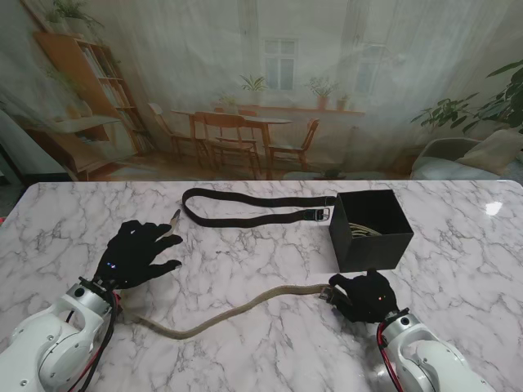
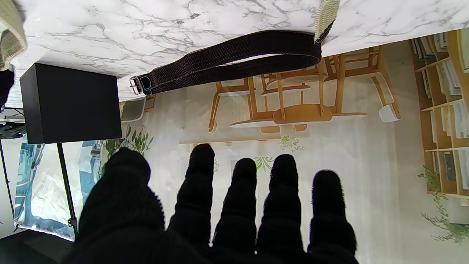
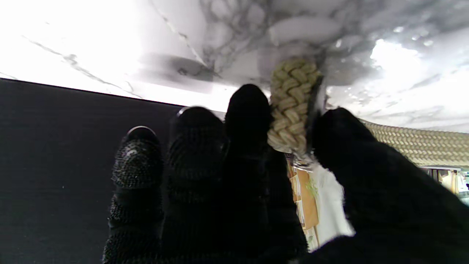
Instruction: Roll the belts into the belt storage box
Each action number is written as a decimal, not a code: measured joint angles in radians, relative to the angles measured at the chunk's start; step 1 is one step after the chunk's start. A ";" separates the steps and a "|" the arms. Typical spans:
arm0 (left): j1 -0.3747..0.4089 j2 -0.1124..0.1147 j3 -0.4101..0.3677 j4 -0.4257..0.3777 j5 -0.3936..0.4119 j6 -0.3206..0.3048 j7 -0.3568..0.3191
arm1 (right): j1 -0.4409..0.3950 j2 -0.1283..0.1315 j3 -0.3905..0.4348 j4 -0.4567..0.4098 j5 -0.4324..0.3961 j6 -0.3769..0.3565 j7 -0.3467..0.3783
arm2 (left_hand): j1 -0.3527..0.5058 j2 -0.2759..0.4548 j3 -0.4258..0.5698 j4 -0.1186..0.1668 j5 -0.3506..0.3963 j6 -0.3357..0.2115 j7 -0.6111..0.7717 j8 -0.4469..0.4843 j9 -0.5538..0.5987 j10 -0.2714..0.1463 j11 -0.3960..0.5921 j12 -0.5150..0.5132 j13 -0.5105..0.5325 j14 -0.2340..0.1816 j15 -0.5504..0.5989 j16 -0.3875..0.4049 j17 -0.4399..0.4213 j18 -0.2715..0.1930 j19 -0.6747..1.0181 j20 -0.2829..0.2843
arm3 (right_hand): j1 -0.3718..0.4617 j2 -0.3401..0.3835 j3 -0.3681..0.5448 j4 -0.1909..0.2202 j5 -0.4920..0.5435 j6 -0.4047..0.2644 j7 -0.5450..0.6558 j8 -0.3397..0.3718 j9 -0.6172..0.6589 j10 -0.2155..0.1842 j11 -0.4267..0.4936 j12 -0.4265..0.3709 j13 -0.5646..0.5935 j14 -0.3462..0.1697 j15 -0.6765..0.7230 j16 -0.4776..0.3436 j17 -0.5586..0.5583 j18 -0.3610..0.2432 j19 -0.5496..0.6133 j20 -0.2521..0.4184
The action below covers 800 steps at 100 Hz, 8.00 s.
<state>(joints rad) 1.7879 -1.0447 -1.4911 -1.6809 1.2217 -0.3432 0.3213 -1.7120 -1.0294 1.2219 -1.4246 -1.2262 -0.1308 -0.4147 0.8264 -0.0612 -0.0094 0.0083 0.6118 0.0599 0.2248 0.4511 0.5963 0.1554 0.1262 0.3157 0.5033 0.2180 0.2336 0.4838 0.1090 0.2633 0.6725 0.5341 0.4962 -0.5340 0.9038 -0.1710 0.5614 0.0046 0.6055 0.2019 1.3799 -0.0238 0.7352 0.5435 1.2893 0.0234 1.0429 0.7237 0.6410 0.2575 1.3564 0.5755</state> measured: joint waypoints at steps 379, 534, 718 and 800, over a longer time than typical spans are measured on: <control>-0.002 -0.003 -0.002 0.004 -0.010 -0.010 0.019 | -0.025 -0.009 0.045 -0.113 0.122 -0.116 0.290 | 0.000 0.011 0.002 0.000 -0.034 0.009 -0.007 0.000 -0.025 0.000 0.011 0.000 0.000 0.000 0.001 0.007 -0.005 0.000 0.000 0.000 | -0.175 0.004 -0.112 0.013 0.320 -0.111 -0.013 0.123 -0.076 0.167 -0.285 -0.230 -0.026 0.107 -0.470 -0.194 0.094 0.002 -0.059 -0.037; -0.003 -0.003 -0.001 0.006 -0.011 -0.015 0.018 | -0.045 0.024 0.091 -0.238 0.176 -0.159 0.596 | 0.000 0.011 0.002 0.000 -0.034 0.010 -0.007 0.000 -0.025 0.000 0.011 0.000 0.000 0.000 0.001 0.008 -0.006 0.000 0.000 0.000 | 0.062 -0.082 -0.022 -0.067 0.149 -0.139 0.307 0.175 -0.611 0.119 -0.345 -0.245 -0.395 0.019 -0.535 -0.177 -0.193 0.051 -0.241 -0.026; -0.006 -0.003 0.002 0.011 -0.011 -0.016 0.026 | 0.013 -0.012 -0.013 -0.081 0.186 -0.125 0.289 | 0.000 0.011 0.002 0.000 -0.049 0.011 -0.017 0.000 -0.025 0.000 0.011 0.000 0.000 0.000 0.001 0.009 -0.006 0.000 0.000 0.000 | 0.160 0.132 0.003 0.000 -0.115 -0.431 -0.017 0.008 -0.066 0.220 -0.147 -0.056 -0.004 0.172 -0.248 -0.161 0.052 0.165 -0.026 -0.036; -0.011 -0.003 0.007 0.013 -0.018 -0.016 0.022 | -0.062 0.023 0.120 -0.321 0.292 -0.166 0.819 | 0.000 0.011 0.002 0.000 -0.049 0.011 -0.018 0.000 -0.063 0.001 0.011 0.001 0.000 0.000 0.002 0.010 -0.007 0.000 0.000 0.000 | -0.118 0.048 0.148 0.138 -0.041 0.066 -0.241 0.165 -0.337 0.177 -0.361 -0.278 -0.298 0.082 -0.662 -0.274 -0.200 0.025 -0.212 -0.012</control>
<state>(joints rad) 1.7773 -1.0482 -1.4845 -1.6681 1.2041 -0.3594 0.3431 -1.7741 -1.0067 1.3416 -1.7453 -0.9339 -0.2967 0.4043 0.8264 -0.0503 -0.0079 0.0083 0.5630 0.0711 0.2064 0.4511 0.5330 0.1568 0.1372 0.3168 0.5033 0.2180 0.2354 0.4934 0.1024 0.2634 0.6726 0.5339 0.3781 -0.4863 1.0517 -0.0332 0.5203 0.0709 0.3646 0.3671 1.0424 0.1536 0.3742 0.2657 0.9915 0.1057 0.3806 0.4493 0.4406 0.2821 1.1447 0.5638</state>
